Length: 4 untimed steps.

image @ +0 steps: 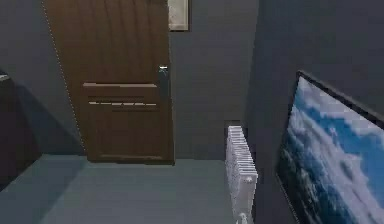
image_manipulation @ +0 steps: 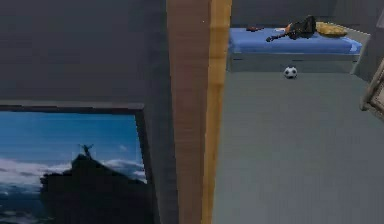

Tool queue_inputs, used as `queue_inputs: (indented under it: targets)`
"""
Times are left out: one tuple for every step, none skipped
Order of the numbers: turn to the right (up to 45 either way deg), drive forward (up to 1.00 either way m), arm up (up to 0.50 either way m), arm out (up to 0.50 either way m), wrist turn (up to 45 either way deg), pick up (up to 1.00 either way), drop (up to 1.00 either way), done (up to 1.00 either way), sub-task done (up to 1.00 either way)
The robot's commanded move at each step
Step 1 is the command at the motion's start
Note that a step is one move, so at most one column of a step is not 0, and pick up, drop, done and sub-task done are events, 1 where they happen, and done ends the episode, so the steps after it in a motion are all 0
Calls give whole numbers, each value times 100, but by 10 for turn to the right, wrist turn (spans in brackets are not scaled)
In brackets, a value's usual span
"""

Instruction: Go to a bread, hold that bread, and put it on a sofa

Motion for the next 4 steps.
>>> queue_inputs:
  targets:
    - [-300, 0, 0, 0, 0, 0, 0, 0, 0]
    - [0, 35, 0, 0, 0, 0, 0, 0, 0]
    - [-450, 0, 0, 0, 0, 0, 0, 0, 0]
    - [-60, 0, 0, 0, 0, 0, 0, 0, 0]
